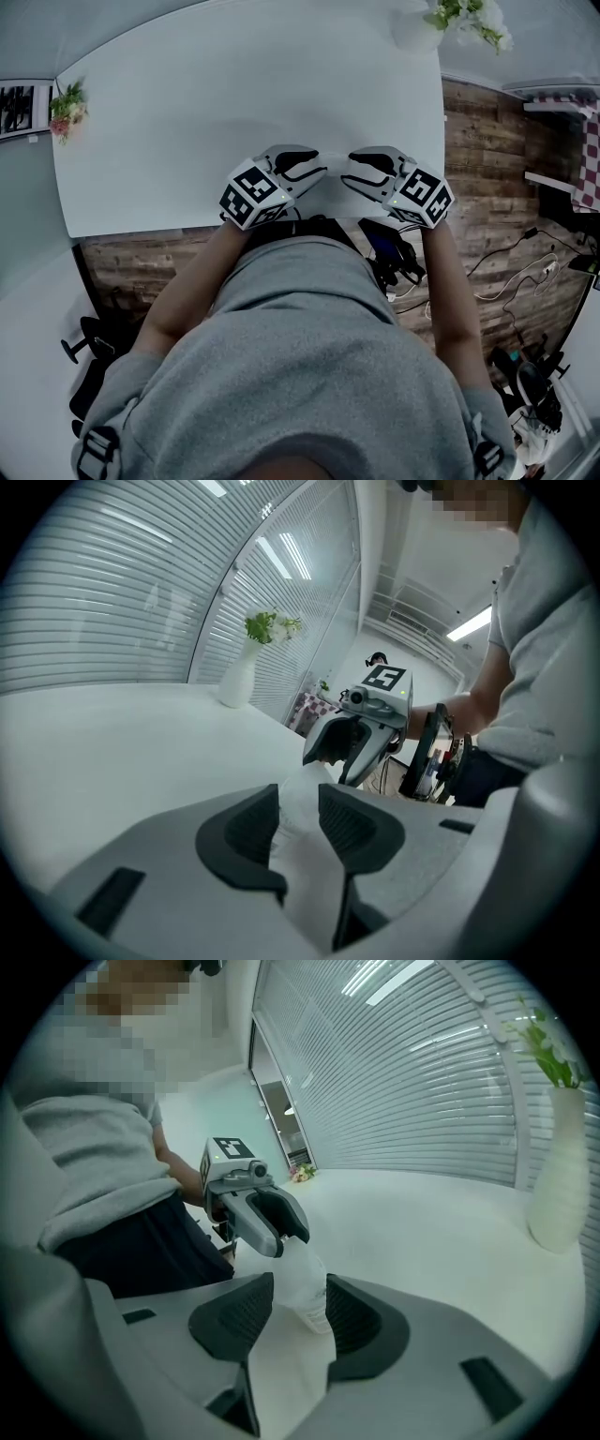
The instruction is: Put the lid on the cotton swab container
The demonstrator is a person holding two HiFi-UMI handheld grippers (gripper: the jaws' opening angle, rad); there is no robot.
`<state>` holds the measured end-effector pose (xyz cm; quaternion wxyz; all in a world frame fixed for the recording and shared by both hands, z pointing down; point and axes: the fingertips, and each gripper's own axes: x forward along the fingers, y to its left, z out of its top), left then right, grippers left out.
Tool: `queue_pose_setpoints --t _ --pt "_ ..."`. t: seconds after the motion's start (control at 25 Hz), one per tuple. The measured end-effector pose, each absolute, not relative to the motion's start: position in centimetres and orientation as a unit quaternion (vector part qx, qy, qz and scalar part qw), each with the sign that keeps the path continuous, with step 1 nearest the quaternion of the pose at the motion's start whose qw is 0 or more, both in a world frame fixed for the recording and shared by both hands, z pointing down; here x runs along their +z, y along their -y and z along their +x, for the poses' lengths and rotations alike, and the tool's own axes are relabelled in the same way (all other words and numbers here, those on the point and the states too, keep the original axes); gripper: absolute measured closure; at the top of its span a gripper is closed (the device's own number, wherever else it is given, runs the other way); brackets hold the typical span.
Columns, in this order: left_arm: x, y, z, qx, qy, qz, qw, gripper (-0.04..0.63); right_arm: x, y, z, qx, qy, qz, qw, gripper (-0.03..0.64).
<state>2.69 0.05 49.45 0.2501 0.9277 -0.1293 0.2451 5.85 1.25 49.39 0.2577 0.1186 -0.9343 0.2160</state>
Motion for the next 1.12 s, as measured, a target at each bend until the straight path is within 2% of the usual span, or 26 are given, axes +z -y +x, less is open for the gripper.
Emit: queue_pose_setpoints --t 0.28,0.6,1.12 --pt "49.4 -0.1 2.8 0.241 0.13 0.926 0.258 0.463 49.6 -1.5 5.7 0.18 0.934 0.111 0.287 0.434" --pt "49.3 0.0 2.7 0.234 0.132 0.924 0.273 0.469 48.9 -0.5 6.3 0.217 0.931 0.146 0.254 0.479" --pt "48.4 1.2 2.8 0.228 0.149 0.939 0.209 0.468 48.8 0.4 6.0 0.243 0.922 0.163 0.253 0.479"
